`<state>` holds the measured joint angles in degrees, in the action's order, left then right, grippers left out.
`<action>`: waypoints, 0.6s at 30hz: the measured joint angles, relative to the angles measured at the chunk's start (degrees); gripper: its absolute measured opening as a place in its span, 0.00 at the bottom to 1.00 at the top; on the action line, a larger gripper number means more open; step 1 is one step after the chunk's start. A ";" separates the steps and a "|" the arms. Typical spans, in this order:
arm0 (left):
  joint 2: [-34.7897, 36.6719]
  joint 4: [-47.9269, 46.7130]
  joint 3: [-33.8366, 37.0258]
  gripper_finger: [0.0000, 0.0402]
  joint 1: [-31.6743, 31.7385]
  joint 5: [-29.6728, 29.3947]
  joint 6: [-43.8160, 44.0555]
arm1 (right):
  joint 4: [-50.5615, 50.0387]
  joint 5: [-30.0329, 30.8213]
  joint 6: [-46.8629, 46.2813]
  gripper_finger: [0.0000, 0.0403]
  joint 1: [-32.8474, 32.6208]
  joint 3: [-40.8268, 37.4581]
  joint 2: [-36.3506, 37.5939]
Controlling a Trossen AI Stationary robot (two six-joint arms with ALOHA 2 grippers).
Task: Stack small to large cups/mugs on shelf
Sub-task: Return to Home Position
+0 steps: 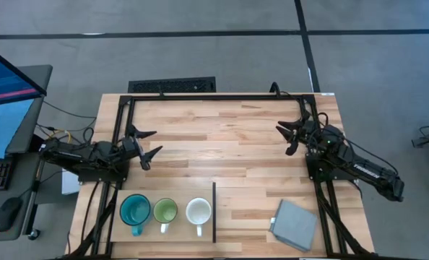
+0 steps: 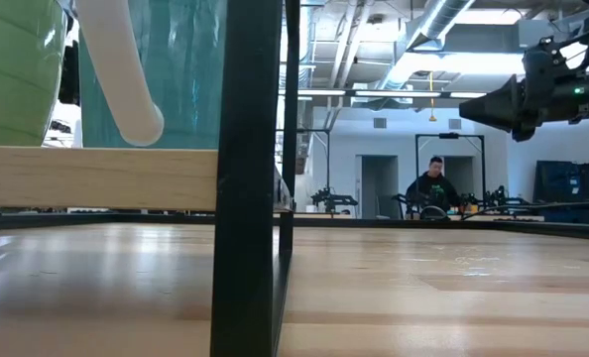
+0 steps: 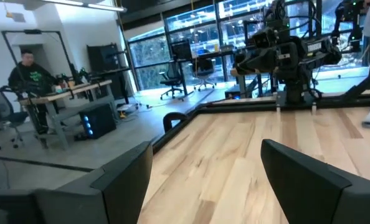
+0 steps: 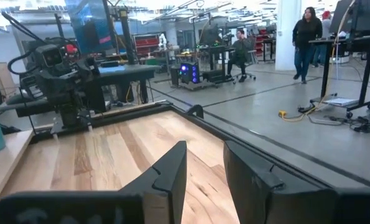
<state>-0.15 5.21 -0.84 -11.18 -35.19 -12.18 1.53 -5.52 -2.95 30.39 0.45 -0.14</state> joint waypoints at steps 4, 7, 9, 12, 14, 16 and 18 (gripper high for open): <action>-0.09 -0.86 -0.12 0.72 0.00 -3.20 -0.07 | -0.31 0.00 1.79 0.32 0.00 0.00 -0.21; -0.08 -1.79 -0.28 0.72 0.04 -4.26 2.30 | -0.34 0.02 1.89 0.32 0.00 0.02 -0.22; -0.10 -1.85 -0.31 0.72 0.04 -2.67 2.79 | -0.34 0.02 1.86 0.32 0.00 0.02 -0.22; -0.10 -2.02 -0.36 0.72 0.01 0.69 2.78 | -0.34 0.02 1.86 0.32 0.00 0.02 -0.22; -0.12 -2.07 -0.37 0.72 0.00 1.14 2.53 | -0.34 0.02 1.86 0.32 0.00 0.02 -0.22; -0.12 -2.09 -0.37 0.72 0.00 1.19 3.07 | -0.35 0.02 1.86 0.32 0.00 0.02 -0.22; -0.10 -2.14 -0.38 0.72 0.00 1.24 4.57 | -0.36 0.02 1.86 0.32 0.00 0.02 -0.22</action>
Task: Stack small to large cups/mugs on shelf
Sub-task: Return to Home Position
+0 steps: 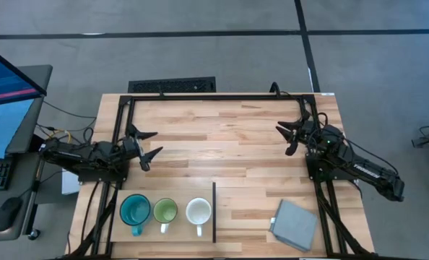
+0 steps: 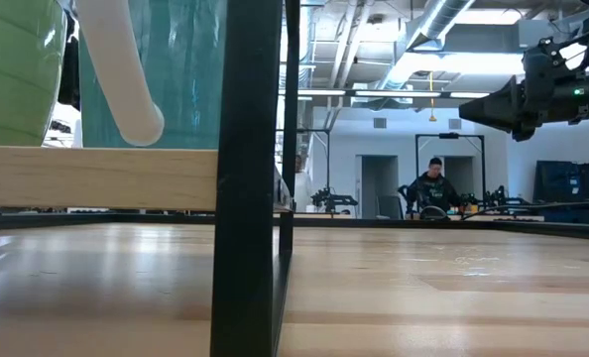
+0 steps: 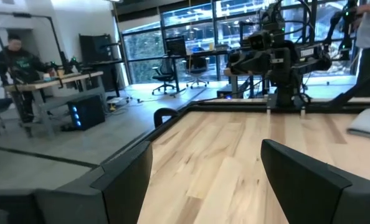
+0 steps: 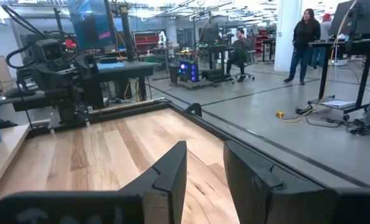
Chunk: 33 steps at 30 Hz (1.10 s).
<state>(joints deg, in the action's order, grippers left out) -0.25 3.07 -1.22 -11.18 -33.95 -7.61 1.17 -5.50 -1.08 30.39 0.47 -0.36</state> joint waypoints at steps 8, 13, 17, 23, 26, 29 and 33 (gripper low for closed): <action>-0.02 -0.07 -0.02 0.72 0.00 0.02 1.28 | -0.03 0.00 0.00 0.32 0.00 0.00 0.00; -0.02 -0.09 -0.02 0.72 0.00 0.00 1.32 | -0.04 0.00 0.00 0.32 0.00 0.00 0.00; -0.02 -0.09 -0.02 0.72 0.00 0.00 1.37 | -0.07 0.00 0.00 0.32 0.00 0.02 0.00; -0.02 -0.11 -0.02 0.72 0.00 0.00 1.39 | -0.07 0.00 0.00 0.32 0.00 0.02 0.00; -0.02 -0.11 -0.02 0.72 0.02 0.00 1.39 | -0.07 0.00 0.00 0.32 0.00 0.02 0.00; 0.00 -0.11 -0.02 0.72 0.02 0.00 1.39 | -0.07 -0.02 0.00 0.32 0.00 0.02 0.00; -0.02 -0.11 -0.02 0.72 0.00 -0.02 1.39 | -0.07 -0.02 0.00 0.32 0.00 0.02 0.00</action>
